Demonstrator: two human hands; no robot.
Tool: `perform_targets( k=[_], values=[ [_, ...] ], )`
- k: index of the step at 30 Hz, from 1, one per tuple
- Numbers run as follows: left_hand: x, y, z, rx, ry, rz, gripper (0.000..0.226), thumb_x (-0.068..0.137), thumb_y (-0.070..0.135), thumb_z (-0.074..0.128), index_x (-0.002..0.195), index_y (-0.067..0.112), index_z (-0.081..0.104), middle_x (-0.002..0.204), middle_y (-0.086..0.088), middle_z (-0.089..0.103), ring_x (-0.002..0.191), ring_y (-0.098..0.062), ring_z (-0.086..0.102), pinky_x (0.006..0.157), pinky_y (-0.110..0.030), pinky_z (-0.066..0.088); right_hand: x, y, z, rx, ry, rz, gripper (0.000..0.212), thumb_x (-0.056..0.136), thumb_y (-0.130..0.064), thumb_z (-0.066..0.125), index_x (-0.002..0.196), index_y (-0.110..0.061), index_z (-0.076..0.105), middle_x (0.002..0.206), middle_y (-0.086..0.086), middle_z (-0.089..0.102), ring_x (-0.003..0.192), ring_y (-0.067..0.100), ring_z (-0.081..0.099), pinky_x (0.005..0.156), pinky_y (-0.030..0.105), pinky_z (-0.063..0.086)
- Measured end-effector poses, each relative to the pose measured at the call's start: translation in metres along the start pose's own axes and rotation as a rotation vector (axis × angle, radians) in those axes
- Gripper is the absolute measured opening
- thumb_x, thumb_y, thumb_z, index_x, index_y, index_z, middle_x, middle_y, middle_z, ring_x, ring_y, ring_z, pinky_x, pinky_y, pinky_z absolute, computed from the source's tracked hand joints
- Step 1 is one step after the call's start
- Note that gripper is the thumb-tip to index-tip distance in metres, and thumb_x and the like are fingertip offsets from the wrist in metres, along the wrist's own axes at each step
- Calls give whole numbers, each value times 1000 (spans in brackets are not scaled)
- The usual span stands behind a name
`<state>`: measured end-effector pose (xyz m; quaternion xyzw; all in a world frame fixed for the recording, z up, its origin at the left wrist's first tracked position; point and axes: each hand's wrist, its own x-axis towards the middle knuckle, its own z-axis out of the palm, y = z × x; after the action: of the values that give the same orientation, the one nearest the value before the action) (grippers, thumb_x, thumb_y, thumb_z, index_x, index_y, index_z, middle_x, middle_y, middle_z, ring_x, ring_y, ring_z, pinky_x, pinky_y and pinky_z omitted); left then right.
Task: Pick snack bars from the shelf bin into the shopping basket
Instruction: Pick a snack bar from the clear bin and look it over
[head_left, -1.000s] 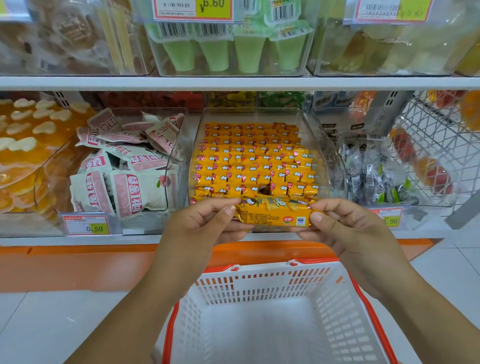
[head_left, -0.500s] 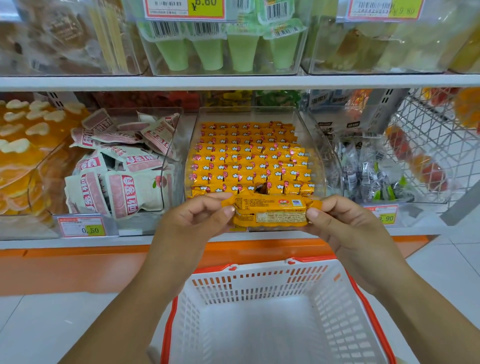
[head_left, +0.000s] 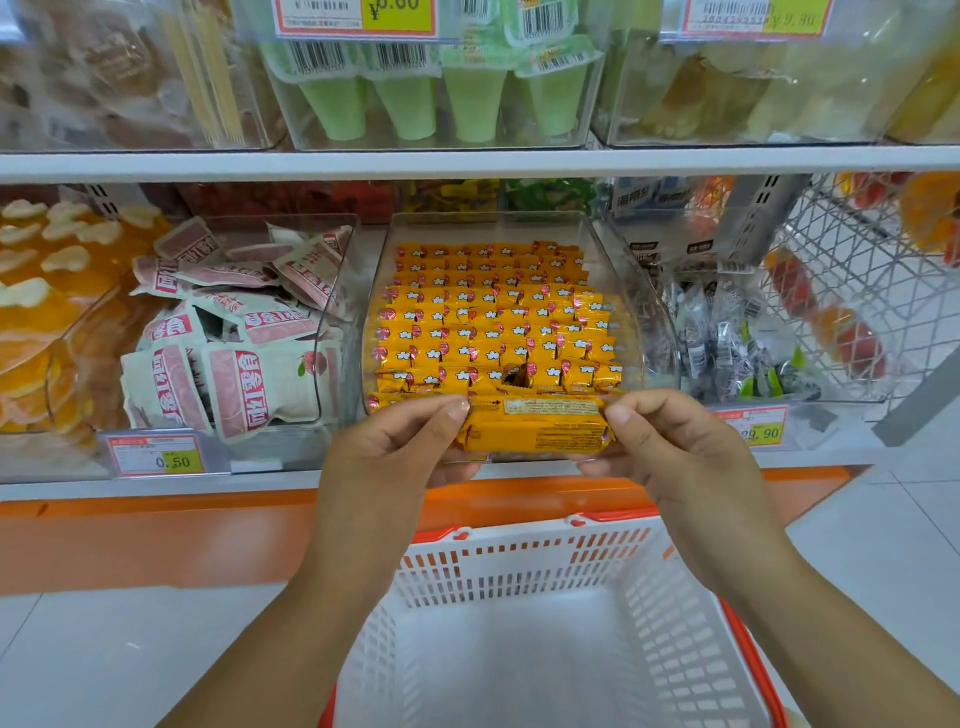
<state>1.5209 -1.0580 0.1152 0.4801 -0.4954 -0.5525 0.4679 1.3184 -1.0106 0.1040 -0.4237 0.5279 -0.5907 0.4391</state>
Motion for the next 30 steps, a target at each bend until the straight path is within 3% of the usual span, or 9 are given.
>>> perform_targets(
  k=[2,4,7,10,16,20,23,26,30],
  values=[
    [2,1,-2,-15,-57,-21,17,79,22,69,93,30,73,87,6,77,77,-15,75,66,-18,58,1,1,-1,32,-61,28,49,54,-62,84,87,-28,71,101,10,75,85,30,74,77,31,60],
    [5,2,-5,-19,-90,-45,27,70,24,72,96,32,73,91,5,77,81,-16,75,72,-21,59,3,3,-3,91,-116,46,50,51,-54,90,90,-27,71,107,10,74,90,32,74,76,28,58],
    [6,2,-8,-19,-122,-77,25,81,16,68,101,31,72,94,7,77,85,-14,75,74,-19,58,5,1,-4,154,-137,62,42,54,-42,90,89,-25,73,108,13,73,91,34,73,75,26,58],
    [7,2,-10,-41,-165,-125,24,94,11,57,109,24,71,97,0,77,91,-16,74,78,-21,59,4,-3,-4,208,-114,82,25,63,-26,78,87,-19,75,102,17,74,87,34,74,69,25,59],
    [7,4,-8,-17,-164,-98,20,95,13,56,108,20,70,90,-3,78,85,-16,75,70,-19,58,6,-3,-4,270,-103,141,47,62,-22,74,103,-1,63,98,22,73,84,32,74,65,24,59],
    [7,5,-6,0,-139,-60,22,94,20,57,108,34,67,87,-5,78,83,-16,75,70,-22,60,5,-1,-4,310,-168,148,58,57,-24,87,108,-8,64,91,16,74,95,40,71,74,28,58],
    [6,3,-6,54,-179,-73,14,89,38,56,101,39,64,86,-2,78,85,-15,75,80,-28,59,6,0,-2,204,-134,101,56,55,-37,90,101,-17,67,98,14,74,91,36,72,71,28,58],
    [5,1,-5,86,-259,-92,28,79,43,61,105,33,67,96,4,77,91,-11,74,81,-26,59,8,3,0,150,-46,72,68,55,-49,89,100,-8,59,100,21,70,88,36,72,70,30,58],
    [8,-1,0,180,-224,-71,12,93,27,62,100,28,71,92,11,77,88,-3,72,72,-12,55,9,1,2,255,-39,125,31,64,-30,77,84,-12,62,84,23,70,84,35,73,62,27,58]
  ],
)
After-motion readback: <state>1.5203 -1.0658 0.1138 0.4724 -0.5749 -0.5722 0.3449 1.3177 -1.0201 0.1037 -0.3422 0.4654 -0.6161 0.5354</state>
